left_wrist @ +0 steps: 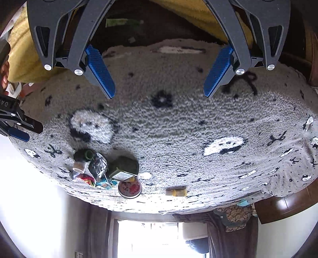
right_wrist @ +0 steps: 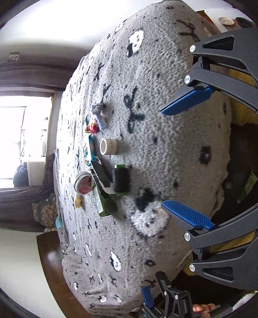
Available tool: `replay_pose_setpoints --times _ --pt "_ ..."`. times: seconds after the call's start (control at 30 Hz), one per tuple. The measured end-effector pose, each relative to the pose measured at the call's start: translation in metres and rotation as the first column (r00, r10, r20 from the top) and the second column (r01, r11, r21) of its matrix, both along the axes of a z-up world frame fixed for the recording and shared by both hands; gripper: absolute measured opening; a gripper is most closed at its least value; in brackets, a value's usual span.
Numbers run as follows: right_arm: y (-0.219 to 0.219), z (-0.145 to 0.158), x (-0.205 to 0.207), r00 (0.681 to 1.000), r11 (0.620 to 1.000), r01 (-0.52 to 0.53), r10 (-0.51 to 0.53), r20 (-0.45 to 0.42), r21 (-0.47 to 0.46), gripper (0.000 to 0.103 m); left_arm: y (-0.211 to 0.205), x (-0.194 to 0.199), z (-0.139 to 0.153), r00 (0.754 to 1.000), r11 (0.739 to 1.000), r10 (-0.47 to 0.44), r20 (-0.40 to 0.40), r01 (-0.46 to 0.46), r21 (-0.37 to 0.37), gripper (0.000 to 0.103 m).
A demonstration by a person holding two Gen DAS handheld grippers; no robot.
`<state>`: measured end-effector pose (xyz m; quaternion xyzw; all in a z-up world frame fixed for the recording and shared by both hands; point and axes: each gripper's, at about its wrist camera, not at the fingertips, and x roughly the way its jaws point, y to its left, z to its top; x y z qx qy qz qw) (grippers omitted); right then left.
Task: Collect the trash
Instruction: 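Open both tools to drop the items into the bin, then raise them, then grasp the black roll with green ends with the right tool, then grasp the olive green bottle with the left tool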
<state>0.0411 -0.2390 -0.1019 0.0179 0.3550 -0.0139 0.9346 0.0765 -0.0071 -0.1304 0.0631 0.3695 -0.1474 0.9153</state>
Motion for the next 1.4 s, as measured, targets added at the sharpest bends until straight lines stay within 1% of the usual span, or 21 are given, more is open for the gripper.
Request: replay_pose_setpoints --times 0.1,0.27,0.33,0.43,0.5,0.57,0.63,0.67,0.73,0.87,1.03,1.17,1.27,1.4 --pt "0.0 -0.002 0.022 1.0 1.0 0.006 -0.006 -0.01 0.007 0.088 -0.005 0.012 0.001 1.0 1.0 -0.002 0.002 0.002 0.007 0.086" --pt "0.009 -0.011 0.057 1.0 0.998 -0.017 0.018 -0.015 0.058 0.088 -0.013 0.027 0.001 1.0 1.0 -0.002 0.002 0.002 0.012 0.086" --pt "0.015 -0.013 0.069 1.0 0.998 -0.028 0.029 -0.01 0.051 0.088 -0.015 0.03 0.003 1.0 1.0 -0.001 0.006 0.001 0.012 0.086" --pt "0.024 -0.015 0.084 0.999 0.999 -0.034 0.034 -0.008 0.015 0.087 -0.017 0.036 0.006 1.0 1.0 0.0 0.013 -0.001 0.014 0.086" --pt "0.028 -0.017 0.093 0.999 0.999 -0.043 0.043 -0.018 0.001 0.081 -0.018 0.039 0.007 1.0 1.0 -0.001 0.015 0.001 0.013 0.086" --pt "0.029 -0.021 0.1 0.998 0.999 -0.048 0.048 -0.037 -0.003 0.071 -0.019 0.044 0.008 1.0 1.0 0.001 0.016 -0.001 0.014 0.086" --pt "0.029 -0.025 0.105 0.997 0.998 -0.054 0.054 -0.052 -0.007 0.066 -0.022 0.05 0.008 1.0 1.0 0.002 0.011 -0.002 0.01 0.086" --pt "0.029 -0.027 0.106 0.996 0.998 -0.061 0.061 -0.059 -0.003 0.06 -0.023 0.053 0.008 1.0 1.0 0.001 0.008 -0.001 0.006 0.086" --pt "0.028 -0.029 0.106 0.996 0.997 -0.074 0.074 -0.056 0.007 0.055 -0.027 0.06 0.008 1.0 1.0 -0.003 0.008 0.003 0.006 0.086" --pt "0.023 -0.023 0.095 0.996 0.996 -0.084 0.085 -0.029 0.027 0.055 -0.041 0.075 0.01 1.0 1.0 -0.025 0.013 0.025 0.011 0.086" --pt "0.014 -0.018 0.079 0.997 0.997 -0.072 0.072 -0.018 0.02 0.055 -0.065 0.102 0.009 0.999 0.999 -0.048 0.004 0.048 0.023 0.086" --pt "0.003 -0.015 0.066 0.998 0.998 -0.06 0.06 -0.008 0.036 0.055 -0.086 0.123 0.001 0.997 0.996 -0.08 -0.016 0.08 0.041 0.085" --pt "-0.004 -0.013 0.059 0.998 0.997 -0.06 0.06 0.001 0.054 0.055 -0.1 0.14 -0.007 0.996 0.994 -0.082 -0.039 0.085 0.067 0.085" --pt "-0.01 -0.011 0.053 0.998 0.997 -0.059 0.058 0.007 0.053 0.055 -0.114 0.156 -0.014 0.995 0.993 -0.088 -0.056 0.092 0.067 0.085"
